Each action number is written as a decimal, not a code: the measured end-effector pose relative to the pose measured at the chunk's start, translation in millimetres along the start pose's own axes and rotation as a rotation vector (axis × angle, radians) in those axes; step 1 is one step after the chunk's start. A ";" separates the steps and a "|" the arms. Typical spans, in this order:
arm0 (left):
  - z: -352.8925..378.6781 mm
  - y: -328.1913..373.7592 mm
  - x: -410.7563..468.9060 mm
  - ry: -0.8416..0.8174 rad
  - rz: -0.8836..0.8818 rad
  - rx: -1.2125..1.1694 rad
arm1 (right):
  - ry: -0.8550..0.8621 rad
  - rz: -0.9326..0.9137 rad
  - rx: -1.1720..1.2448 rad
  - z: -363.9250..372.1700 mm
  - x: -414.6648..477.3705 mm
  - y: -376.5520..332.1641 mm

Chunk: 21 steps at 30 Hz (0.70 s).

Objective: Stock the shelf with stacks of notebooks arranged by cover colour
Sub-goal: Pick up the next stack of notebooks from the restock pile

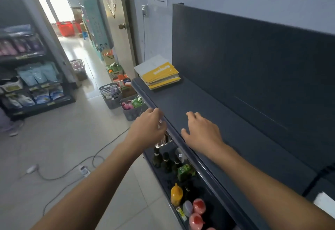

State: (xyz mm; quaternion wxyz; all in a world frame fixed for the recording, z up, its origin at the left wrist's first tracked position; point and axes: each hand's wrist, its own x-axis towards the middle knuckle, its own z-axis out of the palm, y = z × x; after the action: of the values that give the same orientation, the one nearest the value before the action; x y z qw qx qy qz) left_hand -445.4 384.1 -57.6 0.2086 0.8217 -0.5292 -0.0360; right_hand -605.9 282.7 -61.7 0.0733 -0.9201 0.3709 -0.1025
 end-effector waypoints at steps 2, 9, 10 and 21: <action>-2.8 -20.7 26.8 -0.025 -0.001 0.019 | 0.002 -0.005 0.007 9.6 31.5 -8.3; -13.2 -90.8 94.0 -0.041 -0.007 0.016 | -0.057 0.018 0.012 35.4 119.8 -38.3; -14.3 -100.0 103.5 -0.039 -0.003 0.010 | -0.053 0.021 0.008 38.1 132.0 -42.0; -30.8 -208.7 235.2 -0.071 0.141 -0.050 | -0.067 0.234 -0.019 76.9 257.4 -77.4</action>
State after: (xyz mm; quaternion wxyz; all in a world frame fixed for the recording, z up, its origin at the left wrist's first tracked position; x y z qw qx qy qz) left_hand -155.5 259.1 -71.0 0.2121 0.7750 -0.5918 -0.0637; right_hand -354.4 162.9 -85.3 0.0886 -0.8740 0.4741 -0.0588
